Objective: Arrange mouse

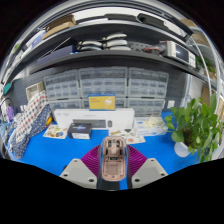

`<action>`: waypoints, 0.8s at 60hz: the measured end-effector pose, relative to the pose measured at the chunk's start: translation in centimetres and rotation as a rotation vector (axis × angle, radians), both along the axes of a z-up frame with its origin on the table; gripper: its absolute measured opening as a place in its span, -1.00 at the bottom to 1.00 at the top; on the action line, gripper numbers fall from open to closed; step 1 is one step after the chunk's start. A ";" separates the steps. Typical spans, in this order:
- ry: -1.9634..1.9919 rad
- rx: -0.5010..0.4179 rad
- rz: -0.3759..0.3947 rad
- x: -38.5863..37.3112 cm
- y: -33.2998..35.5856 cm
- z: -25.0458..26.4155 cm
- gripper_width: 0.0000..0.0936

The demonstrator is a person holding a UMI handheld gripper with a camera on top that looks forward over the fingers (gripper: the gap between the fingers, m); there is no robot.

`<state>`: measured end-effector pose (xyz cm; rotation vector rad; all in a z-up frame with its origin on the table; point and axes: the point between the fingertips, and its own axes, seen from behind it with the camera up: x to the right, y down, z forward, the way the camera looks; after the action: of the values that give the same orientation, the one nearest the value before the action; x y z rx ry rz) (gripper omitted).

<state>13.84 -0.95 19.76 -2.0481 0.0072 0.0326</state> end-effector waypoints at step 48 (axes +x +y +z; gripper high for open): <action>-0.001 -0.271 0.059 -10.5 -5.3 -21.5 -0.04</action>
<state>3.34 -6.21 -1.70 -2.3186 -0.0517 0.0707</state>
